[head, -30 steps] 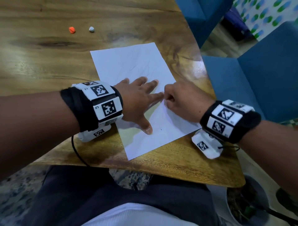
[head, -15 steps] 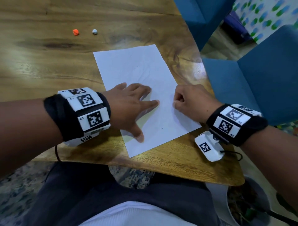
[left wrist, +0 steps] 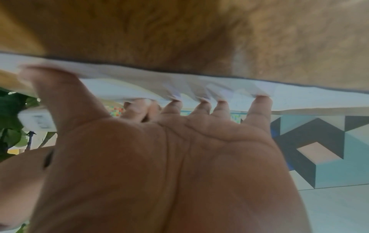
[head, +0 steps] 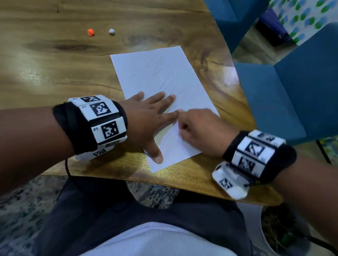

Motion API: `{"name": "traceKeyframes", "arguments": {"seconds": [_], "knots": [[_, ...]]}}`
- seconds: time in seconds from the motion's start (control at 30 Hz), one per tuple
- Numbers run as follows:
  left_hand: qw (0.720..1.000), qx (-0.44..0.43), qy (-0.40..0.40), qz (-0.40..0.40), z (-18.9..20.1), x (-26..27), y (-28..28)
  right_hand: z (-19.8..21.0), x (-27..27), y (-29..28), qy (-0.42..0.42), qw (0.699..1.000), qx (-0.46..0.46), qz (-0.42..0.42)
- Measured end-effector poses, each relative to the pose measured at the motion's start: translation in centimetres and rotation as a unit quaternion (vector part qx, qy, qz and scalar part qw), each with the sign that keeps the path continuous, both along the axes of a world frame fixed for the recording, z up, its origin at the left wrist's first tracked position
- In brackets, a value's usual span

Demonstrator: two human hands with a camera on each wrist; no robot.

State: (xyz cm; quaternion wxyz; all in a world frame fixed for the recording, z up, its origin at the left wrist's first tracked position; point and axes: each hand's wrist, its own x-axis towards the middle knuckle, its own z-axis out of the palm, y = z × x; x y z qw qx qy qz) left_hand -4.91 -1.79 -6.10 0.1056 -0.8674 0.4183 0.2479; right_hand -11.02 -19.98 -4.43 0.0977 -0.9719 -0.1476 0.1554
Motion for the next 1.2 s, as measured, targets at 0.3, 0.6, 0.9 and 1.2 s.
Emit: {"name": "traceKeyframes", "arguments": {"seconds": [0.3,0.6,0.9,1.2], "knots": [[1.000,0.000,0.004,-0.001,-0.4,0.0,0.2,0.2,-2.1,2.0,-0.017,0.999,0.009,0.032],[1.000,0.002,0.002,-0.002,-0.3,0.0,0.4,-0.1,1.5,-0.7,-0.018,0.998,0.005,-0.062],[1.000,0.004,0.000,-0.005,-0.3,-0.1,0.4,-0.2,-3.7,3.2,0.004,0.996,0.033,0.078],[1.000,0.004,0.003,-0.001,-0.4,0.0,0.3,-0.2,-0.3,-1.3,-0.028,0.999,0.007,-0.027]]}}
